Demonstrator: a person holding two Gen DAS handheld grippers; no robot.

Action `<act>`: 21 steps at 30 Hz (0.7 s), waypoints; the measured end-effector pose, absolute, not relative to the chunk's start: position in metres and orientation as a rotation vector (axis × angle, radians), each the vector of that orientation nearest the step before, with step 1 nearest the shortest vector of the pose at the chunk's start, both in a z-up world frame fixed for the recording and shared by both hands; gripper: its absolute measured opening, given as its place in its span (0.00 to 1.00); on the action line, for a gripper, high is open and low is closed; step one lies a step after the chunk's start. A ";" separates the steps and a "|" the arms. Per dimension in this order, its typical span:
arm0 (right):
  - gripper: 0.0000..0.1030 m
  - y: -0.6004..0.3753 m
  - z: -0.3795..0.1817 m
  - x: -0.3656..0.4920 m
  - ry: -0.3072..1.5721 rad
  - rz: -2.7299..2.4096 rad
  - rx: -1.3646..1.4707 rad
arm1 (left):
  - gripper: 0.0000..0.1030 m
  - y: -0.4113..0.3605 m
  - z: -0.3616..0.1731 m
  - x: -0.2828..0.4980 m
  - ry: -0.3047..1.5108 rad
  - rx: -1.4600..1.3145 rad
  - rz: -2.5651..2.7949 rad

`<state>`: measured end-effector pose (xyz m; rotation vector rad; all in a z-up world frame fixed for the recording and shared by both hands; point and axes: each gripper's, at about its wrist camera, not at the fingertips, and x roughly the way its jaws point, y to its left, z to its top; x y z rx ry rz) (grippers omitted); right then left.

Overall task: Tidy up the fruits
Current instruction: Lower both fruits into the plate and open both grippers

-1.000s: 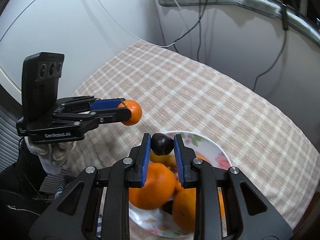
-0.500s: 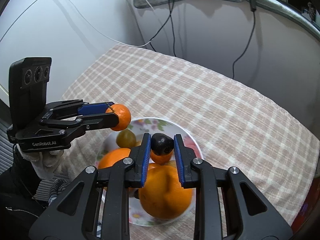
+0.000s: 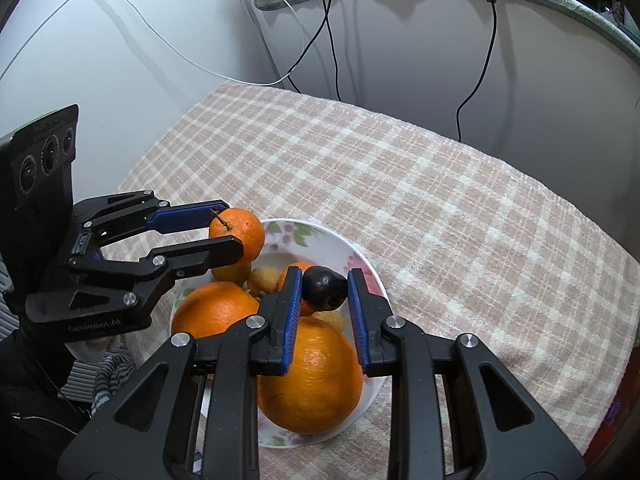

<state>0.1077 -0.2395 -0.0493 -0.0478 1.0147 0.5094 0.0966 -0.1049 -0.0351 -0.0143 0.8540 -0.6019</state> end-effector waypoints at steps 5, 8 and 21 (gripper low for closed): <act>0.24 -0.240 -0.052 0.110 1.022 0.508 -0.046 | 0.32 -0.109 -0.037 0.097 0.854 0.013 -0.594; 0.24 -0.240 -0.053 0.112 1.025 0.507 -0.046 | 0.32 -0.109 -0.038 0.097 0.856 0.018 -0.593; 0.24 -0.235 -0.059 0.114 1.047 0.517 -0.031 | 0.32 -0.107 -0.038 0.098 0.862 0.015 -0.585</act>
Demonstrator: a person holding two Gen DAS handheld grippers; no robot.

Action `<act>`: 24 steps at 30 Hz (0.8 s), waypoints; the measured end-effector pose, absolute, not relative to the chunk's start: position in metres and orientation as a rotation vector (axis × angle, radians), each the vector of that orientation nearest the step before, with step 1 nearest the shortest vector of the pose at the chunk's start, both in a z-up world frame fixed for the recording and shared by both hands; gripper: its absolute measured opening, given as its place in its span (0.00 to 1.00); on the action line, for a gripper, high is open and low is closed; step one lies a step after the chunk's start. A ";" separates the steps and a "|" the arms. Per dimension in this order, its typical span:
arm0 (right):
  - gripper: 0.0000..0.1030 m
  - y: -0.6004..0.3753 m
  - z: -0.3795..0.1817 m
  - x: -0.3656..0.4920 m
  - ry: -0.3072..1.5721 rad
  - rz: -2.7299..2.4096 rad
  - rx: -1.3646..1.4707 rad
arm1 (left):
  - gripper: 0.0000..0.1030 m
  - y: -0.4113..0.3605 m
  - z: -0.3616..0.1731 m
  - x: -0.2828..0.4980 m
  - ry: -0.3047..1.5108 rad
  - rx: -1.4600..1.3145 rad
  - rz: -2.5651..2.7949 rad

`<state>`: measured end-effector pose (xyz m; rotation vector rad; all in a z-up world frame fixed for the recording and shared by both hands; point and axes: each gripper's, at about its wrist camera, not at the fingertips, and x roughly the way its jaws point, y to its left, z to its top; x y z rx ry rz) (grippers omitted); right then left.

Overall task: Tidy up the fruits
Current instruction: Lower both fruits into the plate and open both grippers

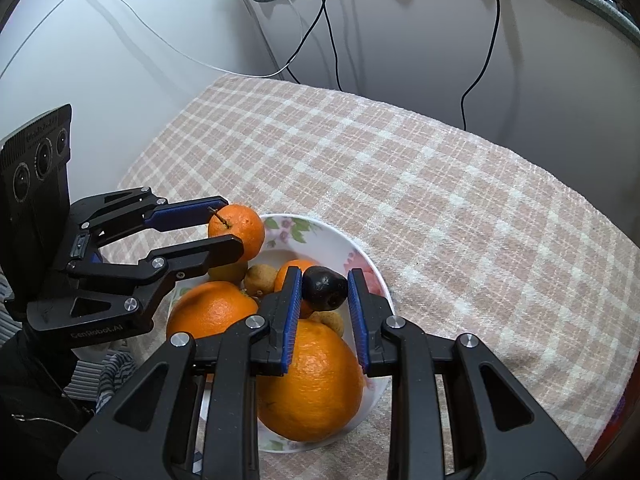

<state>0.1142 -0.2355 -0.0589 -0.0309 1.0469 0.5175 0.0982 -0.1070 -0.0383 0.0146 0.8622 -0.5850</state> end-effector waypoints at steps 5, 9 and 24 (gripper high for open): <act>0.24 -0.236 -0.058 0.113 1.044 0.514 -0.036 | 0.33 -0.107 -0.039 0.098 0.862 0.013 -0.585; 0.24 -0.237 -0.056 0.112 1.044 0.517 -0.039 | 0.33 -0.107 -0.039 0.097 0.862 0.013 -0.585; 0.26 -0.237 -0.055 0.111 1.046 0.516 -0.040 | 0.41 -0.108 -0.033 0.094 0.848 0.013 -0.591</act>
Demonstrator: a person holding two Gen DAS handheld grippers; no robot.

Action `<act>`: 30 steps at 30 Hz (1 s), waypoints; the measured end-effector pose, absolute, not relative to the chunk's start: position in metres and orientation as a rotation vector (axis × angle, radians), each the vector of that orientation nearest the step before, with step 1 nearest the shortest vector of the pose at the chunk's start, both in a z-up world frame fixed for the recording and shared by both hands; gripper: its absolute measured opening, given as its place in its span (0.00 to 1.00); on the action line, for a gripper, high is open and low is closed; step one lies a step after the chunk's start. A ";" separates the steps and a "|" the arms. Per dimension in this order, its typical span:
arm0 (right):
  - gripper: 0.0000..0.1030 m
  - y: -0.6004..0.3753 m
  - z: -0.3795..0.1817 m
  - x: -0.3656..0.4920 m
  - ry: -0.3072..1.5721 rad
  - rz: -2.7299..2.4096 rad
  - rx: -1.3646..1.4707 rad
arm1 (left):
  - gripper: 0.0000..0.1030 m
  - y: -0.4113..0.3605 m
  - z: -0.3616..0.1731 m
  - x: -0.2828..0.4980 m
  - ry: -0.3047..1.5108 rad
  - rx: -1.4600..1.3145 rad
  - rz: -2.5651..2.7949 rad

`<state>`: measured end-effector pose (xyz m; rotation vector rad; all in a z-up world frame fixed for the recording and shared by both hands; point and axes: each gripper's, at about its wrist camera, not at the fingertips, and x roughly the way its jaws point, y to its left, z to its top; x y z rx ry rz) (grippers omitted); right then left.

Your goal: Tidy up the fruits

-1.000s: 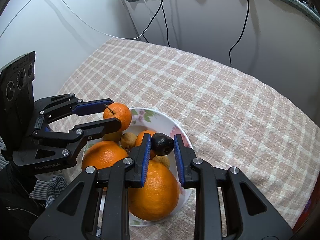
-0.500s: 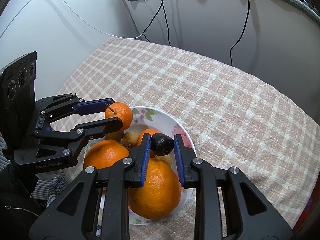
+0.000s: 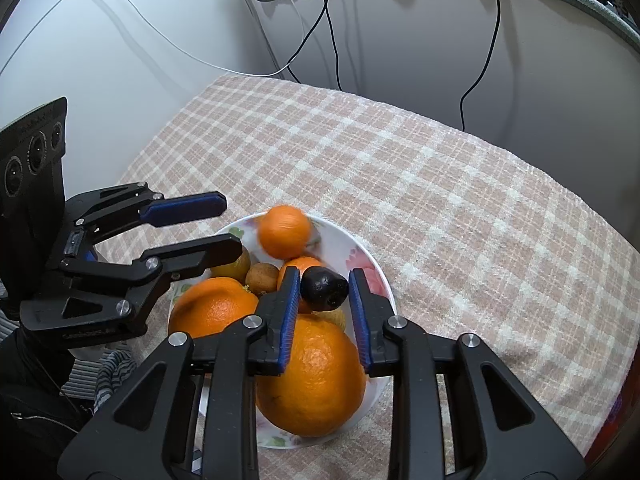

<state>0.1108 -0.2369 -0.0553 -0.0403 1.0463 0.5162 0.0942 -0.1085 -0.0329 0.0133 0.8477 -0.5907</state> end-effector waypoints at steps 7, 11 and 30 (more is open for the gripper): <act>0.40 -0.237 -0.050 0.107 1.028 0.518 -0.046 | 0.41 -0.107 -0.032 0.092 0.842 0.014 -0.596; 0.45 -0.237 -0.047 0.106 1.018 0.516 -0.053 | 0.41 -0.107 -0.032 0.091 0.839 0.016 -0.596; 0.71 -0.240 -0.039 0.075 0.910 0.435 -0.070 | 0.62 -0.098 -0.020 0.075 0.805 0.013 -0.554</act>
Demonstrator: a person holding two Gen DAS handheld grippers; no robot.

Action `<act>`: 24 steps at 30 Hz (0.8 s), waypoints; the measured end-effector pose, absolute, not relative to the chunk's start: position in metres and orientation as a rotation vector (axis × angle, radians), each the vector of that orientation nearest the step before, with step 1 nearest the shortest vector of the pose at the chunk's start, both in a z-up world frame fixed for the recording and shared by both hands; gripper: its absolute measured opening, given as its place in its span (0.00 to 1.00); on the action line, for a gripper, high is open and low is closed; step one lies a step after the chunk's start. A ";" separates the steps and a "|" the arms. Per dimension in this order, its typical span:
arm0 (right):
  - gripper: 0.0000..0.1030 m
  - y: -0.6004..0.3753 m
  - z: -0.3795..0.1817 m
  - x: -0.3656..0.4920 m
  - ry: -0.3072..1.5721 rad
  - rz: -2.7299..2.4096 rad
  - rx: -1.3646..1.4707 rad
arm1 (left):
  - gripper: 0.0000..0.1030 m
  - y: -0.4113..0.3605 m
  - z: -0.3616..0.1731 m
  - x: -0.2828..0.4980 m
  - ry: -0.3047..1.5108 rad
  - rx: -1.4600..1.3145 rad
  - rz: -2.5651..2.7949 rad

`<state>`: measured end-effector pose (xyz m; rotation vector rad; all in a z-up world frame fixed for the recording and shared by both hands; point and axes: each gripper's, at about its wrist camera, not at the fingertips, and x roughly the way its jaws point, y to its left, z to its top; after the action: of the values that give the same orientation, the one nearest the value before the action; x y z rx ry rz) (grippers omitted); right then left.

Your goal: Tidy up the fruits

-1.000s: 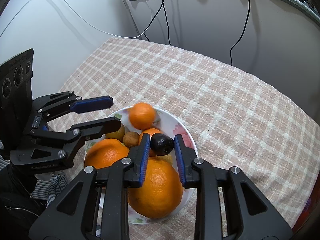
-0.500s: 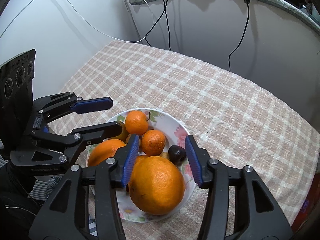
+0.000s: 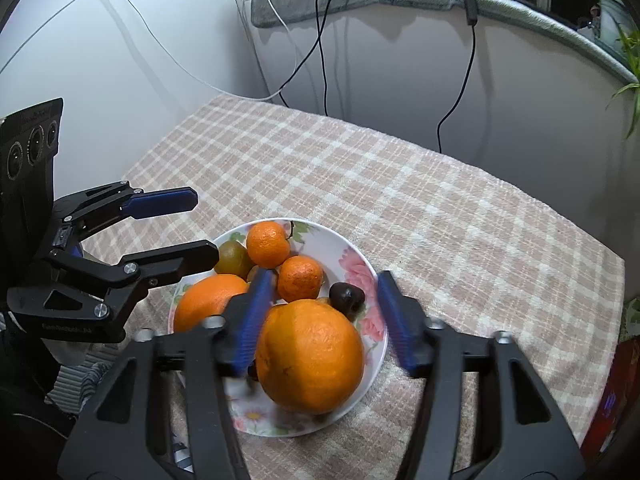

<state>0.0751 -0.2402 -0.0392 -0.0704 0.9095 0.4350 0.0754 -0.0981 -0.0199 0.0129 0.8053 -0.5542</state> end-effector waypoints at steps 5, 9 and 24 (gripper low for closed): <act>0.75 -0.241 -0.030 0.057 0.845 0.415 -0.068 | 0.67 -0.094 -0.014 0.066 0.780 0.011 -0.539; 0.75 -0.242 -0.025 0.044 0.807 0.389 -0.055 | 0.68 -0.092 -0.009 0.057 0.761 0.014 -0.521; 0.76 -0.253 -0.017 0.003 0.641 0.255 0.003 | 0.78 -0.078 -0.002 0.027 0.704 0.008 -0.429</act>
<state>0.0032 -0.2526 -0.0166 0.0031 0.6412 0.2552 0.0274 -0.0779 -0.0021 0.0082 0.7038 -0.4292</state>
